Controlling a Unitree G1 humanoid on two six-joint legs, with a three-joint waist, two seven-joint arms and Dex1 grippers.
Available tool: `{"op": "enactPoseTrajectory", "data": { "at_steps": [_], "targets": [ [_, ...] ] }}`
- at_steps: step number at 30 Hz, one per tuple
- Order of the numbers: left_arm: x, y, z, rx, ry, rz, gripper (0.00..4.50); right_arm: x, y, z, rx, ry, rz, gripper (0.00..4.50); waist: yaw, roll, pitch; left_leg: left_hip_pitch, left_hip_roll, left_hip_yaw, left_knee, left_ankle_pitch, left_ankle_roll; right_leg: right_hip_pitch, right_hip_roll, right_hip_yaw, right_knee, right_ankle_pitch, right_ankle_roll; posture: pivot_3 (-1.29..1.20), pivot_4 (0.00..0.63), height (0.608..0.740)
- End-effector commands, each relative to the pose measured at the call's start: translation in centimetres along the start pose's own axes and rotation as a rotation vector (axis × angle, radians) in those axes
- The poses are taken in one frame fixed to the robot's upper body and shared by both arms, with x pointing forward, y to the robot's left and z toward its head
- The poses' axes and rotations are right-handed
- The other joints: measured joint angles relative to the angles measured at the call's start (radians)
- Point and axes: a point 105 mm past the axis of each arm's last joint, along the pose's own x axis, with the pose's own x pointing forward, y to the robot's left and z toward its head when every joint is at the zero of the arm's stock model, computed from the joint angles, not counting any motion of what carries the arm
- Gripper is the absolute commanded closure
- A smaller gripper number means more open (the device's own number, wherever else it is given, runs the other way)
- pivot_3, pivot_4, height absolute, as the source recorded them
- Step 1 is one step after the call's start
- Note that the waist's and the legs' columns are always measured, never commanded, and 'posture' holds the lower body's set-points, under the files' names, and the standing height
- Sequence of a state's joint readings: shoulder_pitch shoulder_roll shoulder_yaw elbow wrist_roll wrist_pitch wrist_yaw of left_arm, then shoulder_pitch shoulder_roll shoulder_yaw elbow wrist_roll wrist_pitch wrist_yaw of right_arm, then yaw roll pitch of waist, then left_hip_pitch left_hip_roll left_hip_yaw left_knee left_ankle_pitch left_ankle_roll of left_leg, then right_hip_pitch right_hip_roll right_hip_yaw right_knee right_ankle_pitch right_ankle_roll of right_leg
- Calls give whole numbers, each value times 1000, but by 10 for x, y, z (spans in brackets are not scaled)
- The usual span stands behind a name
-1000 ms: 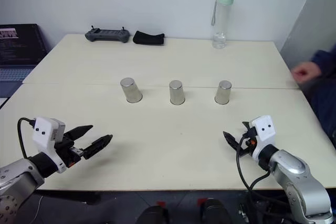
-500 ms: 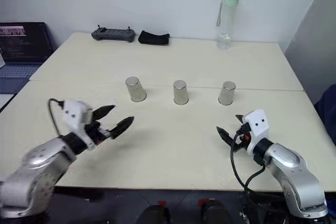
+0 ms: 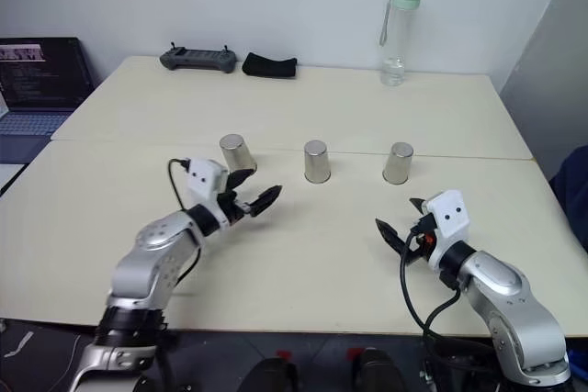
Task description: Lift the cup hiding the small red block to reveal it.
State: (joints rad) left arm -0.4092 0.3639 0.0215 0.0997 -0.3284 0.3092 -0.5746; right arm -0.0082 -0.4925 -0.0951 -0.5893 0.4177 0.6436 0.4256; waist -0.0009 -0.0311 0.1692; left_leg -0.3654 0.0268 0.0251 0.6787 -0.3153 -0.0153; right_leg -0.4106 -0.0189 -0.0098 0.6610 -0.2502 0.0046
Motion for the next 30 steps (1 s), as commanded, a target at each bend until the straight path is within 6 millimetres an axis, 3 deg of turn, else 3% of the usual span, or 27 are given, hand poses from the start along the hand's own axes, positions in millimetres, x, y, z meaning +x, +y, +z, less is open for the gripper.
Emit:
{"op": "enactPoseTrajectory", "data": {
  "at_steps": [1, 7, 17, 30],
  "targets": [
    [18, -3, 8, 52, -44, -12, 41, -4, 1, 11, -17, -39, -13, 0, 0, 0, 0, 0, 0, 0, 0, 0, 0, 0, 0, 0, 0, 0, 0, 0, 150, 740],
    [47, -7, 6, 110, -46, 6, 41, -6, 3, 11, -3, -39, -29, 0, -1, 0, 0, 0, 0, 0, 0, 0, 0, 0, 1, 0, 0, 0, 0, 0, 150, 740],
    [79, -6, 9, 58, -76, 8, 41, -9, -1, 13, 4, -38, -68, 0, -1, -1, 0, 0, 0, 0, 0, 0, 0, 0, 1, 0, 0, 0, 1, 0, 150, 740],
    [103, -9, 18, 54, -92, 31, 41, -13, 1, 13, 15, -36, -97, 0, -1, -1, 1, -1, 0, 0, 0, 0, 0, 0, 1, -1, -1, -2, 5, 0, 150, 740]
  ]
}}
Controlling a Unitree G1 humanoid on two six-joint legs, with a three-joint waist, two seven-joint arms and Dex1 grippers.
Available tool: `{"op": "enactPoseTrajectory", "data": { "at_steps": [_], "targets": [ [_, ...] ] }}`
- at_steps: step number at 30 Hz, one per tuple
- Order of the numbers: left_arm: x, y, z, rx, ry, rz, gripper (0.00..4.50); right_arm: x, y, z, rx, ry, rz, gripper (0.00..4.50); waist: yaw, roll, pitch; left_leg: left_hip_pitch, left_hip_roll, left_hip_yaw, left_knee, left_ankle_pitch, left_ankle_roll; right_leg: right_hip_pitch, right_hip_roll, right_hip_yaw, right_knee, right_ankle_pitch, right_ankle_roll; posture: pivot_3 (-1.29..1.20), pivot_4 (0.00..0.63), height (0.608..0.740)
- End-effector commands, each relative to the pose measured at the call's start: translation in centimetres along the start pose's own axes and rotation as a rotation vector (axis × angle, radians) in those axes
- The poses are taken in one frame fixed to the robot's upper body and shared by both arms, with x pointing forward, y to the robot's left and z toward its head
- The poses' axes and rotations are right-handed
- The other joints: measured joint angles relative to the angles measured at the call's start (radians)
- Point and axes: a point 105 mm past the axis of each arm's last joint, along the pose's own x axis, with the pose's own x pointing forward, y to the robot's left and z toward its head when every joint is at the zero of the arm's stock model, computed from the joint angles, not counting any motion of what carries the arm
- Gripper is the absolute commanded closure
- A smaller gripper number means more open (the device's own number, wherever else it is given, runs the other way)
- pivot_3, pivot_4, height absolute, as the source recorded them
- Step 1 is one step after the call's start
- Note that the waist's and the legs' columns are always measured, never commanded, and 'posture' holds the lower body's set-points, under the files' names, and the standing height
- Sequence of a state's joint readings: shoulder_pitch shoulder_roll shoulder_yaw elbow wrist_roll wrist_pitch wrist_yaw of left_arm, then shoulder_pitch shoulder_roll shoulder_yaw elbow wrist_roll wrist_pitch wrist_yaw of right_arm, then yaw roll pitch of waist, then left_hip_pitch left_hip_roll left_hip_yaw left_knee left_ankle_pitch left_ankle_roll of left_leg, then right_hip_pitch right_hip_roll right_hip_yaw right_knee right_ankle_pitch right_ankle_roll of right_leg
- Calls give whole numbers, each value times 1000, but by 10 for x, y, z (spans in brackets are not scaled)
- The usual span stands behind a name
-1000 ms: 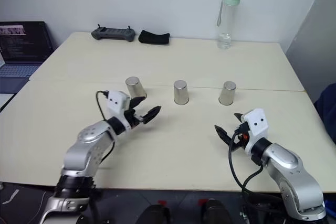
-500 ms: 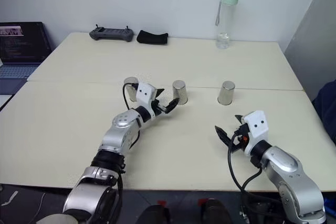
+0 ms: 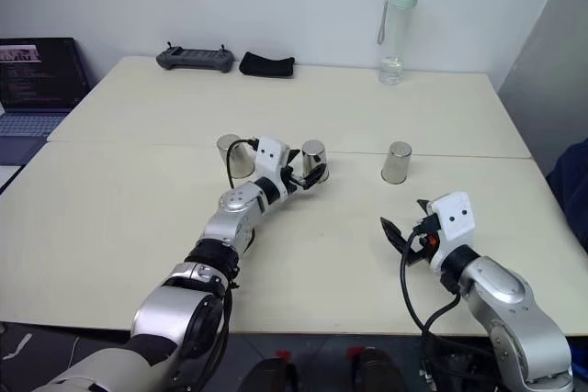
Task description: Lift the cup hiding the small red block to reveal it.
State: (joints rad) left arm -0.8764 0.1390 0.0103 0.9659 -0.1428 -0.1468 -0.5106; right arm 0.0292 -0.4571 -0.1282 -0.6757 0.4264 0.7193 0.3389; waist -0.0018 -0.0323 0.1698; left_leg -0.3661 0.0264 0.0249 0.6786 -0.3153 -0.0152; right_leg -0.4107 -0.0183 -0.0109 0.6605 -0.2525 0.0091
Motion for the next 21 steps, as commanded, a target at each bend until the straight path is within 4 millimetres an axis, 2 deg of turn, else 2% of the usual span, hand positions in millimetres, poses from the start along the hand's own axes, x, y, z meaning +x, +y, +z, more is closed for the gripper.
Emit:
{"op": "enactPoseTrajectory", "data": {
  "at_steps": [1, 4, 7, 10, 16, 21],
  "targets": [
    [11, 0, 23, 34, -60, 11, 41, -5, 2, 11, -13, -43, -9, 0, 0, 0, 0, 0, 0, 0, 0, 0, 0, 0, 0, 0, 0, 0, 0, 0, 150, 740],
    [12, 4, 22, 31, -56, 39, 513, -5, 2, 12, -11, -44, -16, 0, 0, 0, 0, 0, 0, 0, 0, 0, 0, 0, 0, 0, 0, 0, 0, 0, 150, 740],
    [12, 6, 23, 34, -58, 45, 1254, -6, 3, 11, -10, -43, -16, 0, -2, 0, 0, 0, 0, 1, 0, 0, 0, 0, 0, 0, 0, 0, 0, 0, 150, 740],
    [12, 8, 22, 30, -52, 50, 1737, -7, 3, 11, -7, -41, -17, 0, -1, 0, 0, 0, 0, 0, 0, 0, 0, 0, 0, 0, 0, 0, 0, 0, 150, 740],
    [13, 7, 20, 28, -47, 46, 1823, -6, 4, 10, -3, -43, -17, 0, -1, 0, 0, 0, 0, 0, 0, 0, 0, 0, 0, 0, 0, 0, 0, 0, 150, 740],
    [13, 1, 40, 103, -119, 10, 1823, -6, 4, 9, 1, -41, -16, 0, -1, 0, 0, 0, 0, 0, 0, 0, 0, 0, 0, 0, 0, 0, 0, 0, 150, 740]
  ]
}}
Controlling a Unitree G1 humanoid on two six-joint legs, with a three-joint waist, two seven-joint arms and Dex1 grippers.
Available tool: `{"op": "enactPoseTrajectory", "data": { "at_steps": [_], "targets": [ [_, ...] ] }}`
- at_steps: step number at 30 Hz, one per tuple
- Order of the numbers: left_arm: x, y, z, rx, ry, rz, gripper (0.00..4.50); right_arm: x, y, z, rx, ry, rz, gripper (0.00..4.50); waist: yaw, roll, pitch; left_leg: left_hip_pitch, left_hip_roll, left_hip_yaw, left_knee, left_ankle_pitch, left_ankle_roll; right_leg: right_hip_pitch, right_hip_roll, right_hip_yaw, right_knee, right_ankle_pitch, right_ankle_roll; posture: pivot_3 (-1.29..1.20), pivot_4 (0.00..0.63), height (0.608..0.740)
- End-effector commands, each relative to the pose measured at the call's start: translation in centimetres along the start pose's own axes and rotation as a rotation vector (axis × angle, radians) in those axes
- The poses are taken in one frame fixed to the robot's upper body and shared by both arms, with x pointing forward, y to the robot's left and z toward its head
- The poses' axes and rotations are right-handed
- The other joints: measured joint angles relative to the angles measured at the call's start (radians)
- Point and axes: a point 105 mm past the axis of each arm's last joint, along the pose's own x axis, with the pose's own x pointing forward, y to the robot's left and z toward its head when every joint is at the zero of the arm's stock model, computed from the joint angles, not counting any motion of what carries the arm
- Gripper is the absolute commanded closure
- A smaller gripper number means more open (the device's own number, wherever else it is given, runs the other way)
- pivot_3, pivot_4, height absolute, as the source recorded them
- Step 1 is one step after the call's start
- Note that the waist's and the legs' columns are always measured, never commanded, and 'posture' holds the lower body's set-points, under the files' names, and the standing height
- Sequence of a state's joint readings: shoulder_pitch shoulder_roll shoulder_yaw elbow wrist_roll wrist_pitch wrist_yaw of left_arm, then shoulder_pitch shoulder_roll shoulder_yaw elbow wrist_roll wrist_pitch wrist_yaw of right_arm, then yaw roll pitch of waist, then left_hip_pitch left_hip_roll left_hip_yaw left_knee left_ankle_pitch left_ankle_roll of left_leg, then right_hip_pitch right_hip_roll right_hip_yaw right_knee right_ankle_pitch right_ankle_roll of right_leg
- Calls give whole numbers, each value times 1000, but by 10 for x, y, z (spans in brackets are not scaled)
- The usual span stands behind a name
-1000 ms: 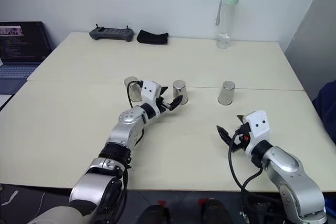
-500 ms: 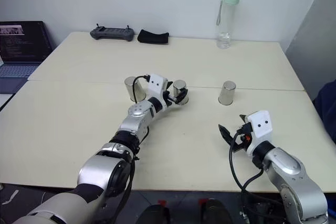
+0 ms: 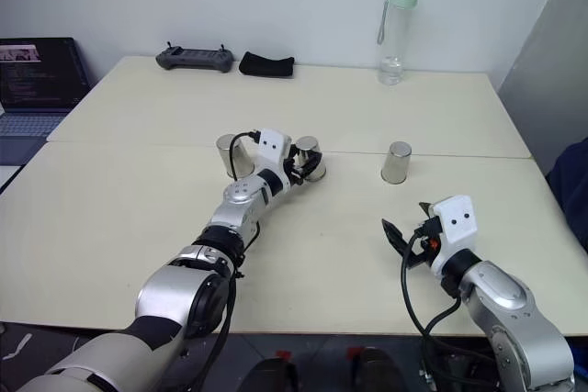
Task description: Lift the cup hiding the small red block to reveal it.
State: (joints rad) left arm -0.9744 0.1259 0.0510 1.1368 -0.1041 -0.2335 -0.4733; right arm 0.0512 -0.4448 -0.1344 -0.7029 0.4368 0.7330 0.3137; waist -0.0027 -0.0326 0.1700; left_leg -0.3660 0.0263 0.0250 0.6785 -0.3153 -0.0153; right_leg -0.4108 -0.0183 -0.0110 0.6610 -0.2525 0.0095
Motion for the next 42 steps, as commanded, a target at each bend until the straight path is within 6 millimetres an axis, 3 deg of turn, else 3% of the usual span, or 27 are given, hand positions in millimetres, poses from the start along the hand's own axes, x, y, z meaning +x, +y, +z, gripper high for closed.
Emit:
{"op": "enactPoseTrajectory", "data": {
  "at_steps": [1, 8, 15, 18, 26, 30, 34, 35, 41, 42],
  "targets": [
    [4, -5, 39, 103, -133, -40, 1823, -3, 3, 9, -14, -41, 3, 0, 0, 0, 0, 0, 0, 0, 0, 0, 0, 0, 0, 0, 0, 0, 0, 0, 150, 740],
    [-10, -5, 69, 149, -216, -8, 1823, -2, 5, 7, -5, -38, 12, 0, -1, 0, 0, 0, 0, 0, 0, 0, 0, 0, 0, 1, 0, 2, -4, 0, 150, 740],
    [-41, 4, 75, 130, -204, 102, 1823, 3, 8, 6, -1, -38, 32, 0, -3, 0, 0, 1, 1, 0, 0, 0, -1, 0, 0, 2, 1, 2, -4, 0, 150, 740],
    [-57, 7, 67, 89, -168, 141, 1823, 3, 8, 5, 0, -38, 37, 0, 0, 0, 0, 1, 1, 0, 0, 1, -1, 0, -1, 1, 1, 2, -4, 0, 150, 740],
    [-102, 12, 22, 32, -47, 199, 1823, 6, 10, 5, 1, -38, 50, 0, 0, 0, 0, 1, 2, 0, 0, 1, -1, 0, -2, 1, 1, 2, -4, 0, 150, 740],
    [-107, 17, 5, 28, -13, 216, 1823, 6, 10, 5, 1, -36, 58, 0, 3, 0, 0, 1, 1, -1, 0, 1, -1, 0, -2, 1, 2, 2, -3, 0, 150, 740],
    [-102, 14, 1, 9, -32, 175, 1823, 6, 10, 5, -1, -33, 64, 0, 3, 0, 0, 1, 1, -1, 1, 1, -1, 1, -1, 1, 1, 0, 0, 0, 150, 740],
    [-100, 13, 0, 5, -36, 167, 1118, 6, 9, 5, -2, -32, 64, 0, 3, 0, 0, 1, 1, 0, 1, 1, -1, 1, -1, 1, 1, 0, 1, 0, 150, 740],
    [-96, 8, -6, 14, -38, 135, 21, 6, 10, 5, -4, -32, 65, 0, 2, 0, 0, 1, 1, -1, 1, 1, -1, 1, -1, 1, 1, 2, -2, 0, 150, 740],
    [-97, 8, -7, 17, -35, 137, 21, 5, 10, 5, -3, -32, 64, 0, 2, 0, 0, 1, 1, -1, 1, 1, -1, 1, -1, 1, 1, 3, -4, 0, 150, 740]
  ]
}}
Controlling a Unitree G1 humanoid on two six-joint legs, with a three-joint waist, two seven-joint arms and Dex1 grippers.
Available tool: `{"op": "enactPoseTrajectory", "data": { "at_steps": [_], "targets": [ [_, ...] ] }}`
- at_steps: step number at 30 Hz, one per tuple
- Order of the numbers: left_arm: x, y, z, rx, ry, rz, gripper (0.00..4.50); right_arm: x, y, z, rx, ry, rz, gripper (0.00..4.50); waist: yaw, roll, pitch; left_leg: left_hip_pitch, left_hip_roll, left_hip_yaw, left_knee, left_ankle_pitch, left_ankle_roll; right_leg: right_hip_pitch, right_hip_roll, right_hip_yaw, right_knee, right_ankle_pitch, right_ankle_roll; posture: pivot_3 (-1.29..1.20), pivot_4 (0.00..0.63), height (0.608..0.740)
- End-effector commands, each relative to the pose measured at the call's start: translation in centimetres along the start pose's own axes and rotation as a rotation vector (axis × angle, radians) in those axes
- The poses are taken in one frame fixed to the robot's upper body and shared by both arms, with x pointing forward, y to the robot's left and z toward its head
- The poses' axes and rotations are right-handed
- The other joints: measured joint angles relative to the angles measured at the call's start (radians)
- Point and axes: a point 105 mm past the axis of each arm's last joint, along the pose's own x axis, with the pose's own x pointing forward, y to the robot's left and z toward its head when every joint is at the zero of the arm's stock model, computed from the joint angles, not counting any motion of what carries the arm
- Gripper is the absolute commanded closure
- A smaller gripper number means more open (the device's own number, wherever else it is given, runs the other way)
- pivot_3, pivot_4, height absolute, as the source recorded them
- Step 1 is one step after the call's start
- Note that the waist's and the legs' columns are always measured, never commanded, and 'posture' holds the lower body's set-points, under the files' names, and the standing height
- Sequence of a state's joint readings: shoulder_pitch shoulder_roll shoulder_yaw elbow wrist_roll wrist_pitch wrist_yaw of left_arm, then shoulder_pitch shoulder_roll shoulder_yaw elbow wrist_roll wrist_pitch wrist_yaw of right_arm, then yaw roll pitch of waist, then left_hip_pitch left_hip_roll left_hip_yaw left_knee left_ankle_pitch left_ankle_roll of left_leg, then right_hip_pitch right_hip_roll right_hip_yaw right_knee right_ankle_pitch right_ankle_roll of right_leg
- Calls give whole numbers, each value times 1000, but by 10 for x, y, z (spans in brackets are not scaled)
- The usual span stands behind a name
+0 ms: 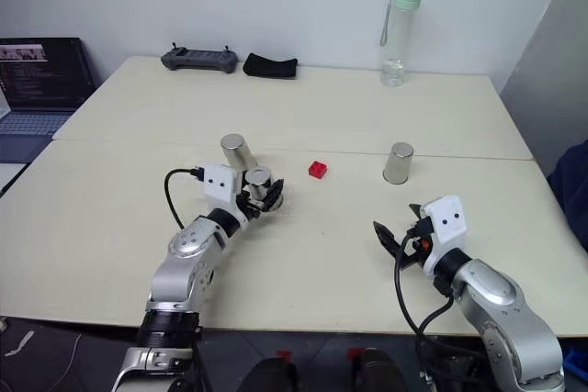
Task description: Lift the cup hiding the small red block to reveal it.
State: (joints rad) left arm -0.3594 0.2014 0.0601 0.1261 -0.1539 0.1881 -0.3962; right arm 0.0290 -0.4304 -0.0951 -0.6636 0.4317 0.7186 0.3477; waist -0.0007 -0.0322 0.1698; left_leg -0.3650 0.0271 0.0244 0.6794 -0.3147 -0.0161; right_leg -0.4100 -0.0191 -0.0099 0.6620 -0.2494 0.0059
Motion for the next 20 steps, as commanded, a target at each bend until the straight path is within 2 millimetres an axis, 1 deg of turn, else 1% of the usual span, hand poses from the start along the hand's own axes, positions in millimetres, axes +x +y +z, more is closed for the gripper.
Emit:
{"op": "enactPoseTrajectory", "data": {
  "at_steps": [1, 4, 7, 11, 13, 14, 15, 17, 19, 20],
  "targets": [
    [0, -2, 7, 23, -36, -11, 21, -3, 2, 9, -24, -36, 3, 0, 0, 0, 0, 0, 0, 0, 0, 0, 0, 0, 0, 0, 0, 0, 0, 0, 150, 740],
    [-9, 2, 10, 15, -30, -4, 21, -5, 2, 9, -22, -34, -3, 0, -1, 0, 0, 0, 0, 0, 0, 0, 0, 0, 0, 0, 0, 0, 0, 0, 150, 740],
    [-28, 8, 15, 15, -14, 15, 21, -8, 3, 6, -16, -28, -11, 0, -4, 0, 0, 0, 1, 0, 0, 0, 0, 0, 0, 1, 0, 0, 0, 0, 150, 740],
    [-75, 22, 20, 0, 43, 93, 21, -15, 6, 0, 12, -9, -29, 0, -9, 0, 0, 0, 4, 0, -1, 0, 0, -1, -1, 1, 0, 0, 0, 0, 150, 740],
    [-98, 24, 20, -7, 81, 148, 21, -19, 7, -4, 27, 0, -46, 0, -6, 0, 0, 0, 4, -1, -1, 0, 0, -1, -1, 0, 0, -1, 1, 0, 150, 740],
    [-114, 25, 20, -2, 104, 190, 21, -21, 5, -7, 34, 3, -76, 0, -5, 0, 0, 0, 4, -1, -1, 0, 0, -1, -1, 0, 0, -3, 4, 0, 150, 740],
    [-125, 25, 20, 3, 121, 218, 21, -22, 4, -9, 38, 5, -96, 0, -5, 0, 0, 0, 4, -1, -1, 0, 0, -1, -1, 0, 0, -3, 4, 0, 150, 740],
    [-142, 20, 16, 5, 165, 249, 21, -25, 1, -14, 41, 12, -132, 0, -4, 0, 0, 0, 4, 0, -1, 0, 0, 0, -2, 1, -1, -3, 4, 0, 150, 740],
    [-157, 17, 10, 8, 210, 268, 21, -27, 2, -19, 46, 24, -143, 0, 1, 0, 0, 0, 2, 0, -1, 0, 0, 0, -3, 1, -1, -3, 4, 0, 150, 740],
    [-163, 17, 10, 6, 214, 285, 21, -27, 2, -21, 49, 27, -143, 0, 1, 0, 0, 1, 2, 0, 0, 0, 0, 0, -3, 1, -1, -3, 5, 0, 150, 740]
  ]
}}
